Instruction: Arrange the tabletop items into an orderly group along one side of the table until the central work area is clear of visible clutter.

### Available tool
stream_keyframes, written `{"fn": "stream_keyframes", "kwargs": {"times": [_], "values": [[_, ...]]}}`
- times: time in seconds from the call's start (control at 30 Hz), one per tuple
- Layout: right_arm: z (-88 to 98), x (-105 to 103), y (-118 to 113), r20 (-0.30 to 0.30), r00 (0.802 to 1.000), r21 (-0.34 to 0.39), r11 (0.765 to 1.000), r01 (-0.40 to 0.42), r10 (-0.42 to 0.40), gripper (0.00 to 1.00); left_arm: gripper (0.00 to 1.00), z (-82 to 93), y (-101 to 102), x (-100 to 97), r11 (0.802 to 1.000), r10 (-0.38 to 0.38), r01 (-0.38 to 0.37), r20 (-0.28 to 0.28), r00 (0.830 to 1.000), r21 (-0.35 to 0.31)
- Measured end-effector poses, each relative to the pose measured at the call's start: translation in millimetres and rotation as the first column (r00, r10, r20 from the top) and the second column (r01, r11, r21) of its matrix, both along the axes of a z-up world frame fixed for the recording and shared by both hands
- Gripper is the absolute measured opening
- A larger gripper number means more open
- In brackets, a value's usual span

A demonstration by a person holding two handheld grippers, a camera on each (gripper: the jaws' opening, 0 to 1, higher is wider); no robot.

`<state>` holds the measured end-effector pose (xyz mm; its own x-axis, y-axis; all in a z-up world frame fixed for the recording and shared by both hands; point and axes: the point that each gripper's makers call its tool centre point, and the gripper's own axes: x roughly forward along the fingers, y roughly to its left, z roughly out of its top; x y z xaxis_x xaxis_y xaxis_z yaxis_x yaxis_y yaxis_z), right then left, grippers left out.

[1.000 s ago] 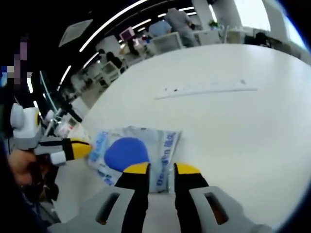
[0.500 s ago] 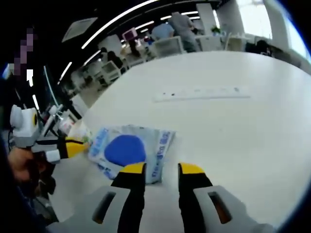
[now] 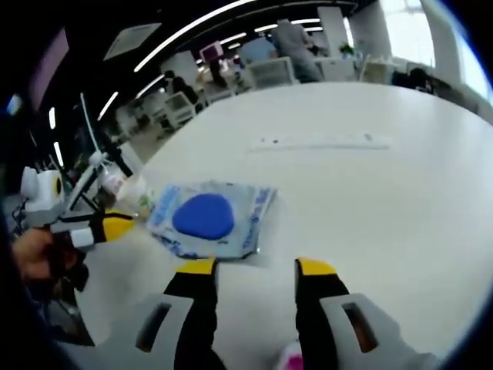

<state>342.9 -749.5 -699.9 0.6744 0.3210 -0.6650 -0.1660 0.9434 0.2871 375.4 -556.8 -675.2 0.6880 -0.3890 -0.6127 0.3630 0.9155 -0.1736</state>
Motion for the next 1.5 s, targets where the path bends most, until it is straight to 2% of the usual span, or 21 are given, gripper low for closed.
{"fn": "stream_keyframes", "kwargs": {"times": [0.1, 0.3, 0.37, 0.4, 0.57, 0.63, 0.77, 0.9, 1.0, 1.1, 1.2, 1.5], "values": [[1.5, -3.7, 0.3, 0.006, 1.0, -0.002, 1.0, -0.005, 0.005, 0.42, 0.22, 11.0, -10.2, -0.9, 0.998, -0.014, 0.016, 0.029, 0.999, -0.065], [15.5, -5.9, 0.3, 0.04, 0.999, 0.022, 1.0, 0.002, -0.003, 0.46, 0.26, 24.9, -22.0, -7.2, 0.993, -0.064, 0.07, 0.07, 0.996, -0.098], [19.2, -6.2, 0.1, 0.052, 0.999, 0.025, 1.0, 0.002, -0.003, 0.48, 0.29, 32.4, -27.0, -10.4, 0.985, -0.063, 0.075, 0.08, 0.995, -0.158], [20.6, -7.1, -0.1, 0.053, 0.999, 0.022, 1.0, -0.003, 0.002, 0.48, 0.29, 35.0, -26.6, -12.8, 0.983, -0.067, 0.08, 0.087, 0.994, -0.164], [25.7, -12.7, -1.9, 0.073, 0.997, 0.019, 1.0, -0.018, 0.016, 0.53, 0.36, 42.0, -26.8, -21.8, 0.979, -0.082, 0.099, 0.101, 0.991, -0.179], [25.9, -16.9, -0.3, 0.071, 0.997, 0.04, 0.999, -0.025, 0.022, 0.55, 0.39, 43.7, -27.9, -26.0, 0.978, -0.091, 0.109, 0.103, 0.99, -0.179], [24.7, -29.8, -1.1, 0.068, 0.997, 0.029, 0.998, -0.049, 0.047, 0.59, 0.45, 45.6, -30.3, -35.0, 0.974, -0.114, 0.132, 0.105, 0.988, -0.186], [25.2, -41.9, -1.5, 0.075, 0.995, 0.046, 0.997, -0.07, 0.066, 0.65, 0.49, 41.8, -32.0, -45.8, 0.971, -0.139, 0.156, 0.101, 0.985, -0.184], [24.7, -50.7, -2.7, 0.072, 0.994, 0.034, 0.996, -0.083, 0.08, 0.66, 0.53, 38.9, -29.6, -54.5, 0.971, -0.137, 0.152, 0.091, 0.986, -0.186], [23.9, -59.1, -6.1, 0.072, 0.994, 0.027, 0.996, -0.085, 0.083, 0.69, 0.57, 39.0, -27.5, -60.0, 0.967, -0.113, 0.129, 0.081, 0.99, -0.221], [25.6, -67.3, -11.3, 0.079, 0.994, 0.03, 0.996, -0.079, 0.076, 0.71, 0.66, 38.4, -24.6, -64.8, 0.969, -0.109, 0.123, 0.077, 0.991, -0.215], [36.8, -88.5, -26.7, 0.106, 0.992, 0.027, 0.997, -0.068, 0.065, 0.8, 0.73, 52.8, -20.3, -78.9, 0.964, -0.124, 0.146, 0.113, 0.986, -0.222]]}}
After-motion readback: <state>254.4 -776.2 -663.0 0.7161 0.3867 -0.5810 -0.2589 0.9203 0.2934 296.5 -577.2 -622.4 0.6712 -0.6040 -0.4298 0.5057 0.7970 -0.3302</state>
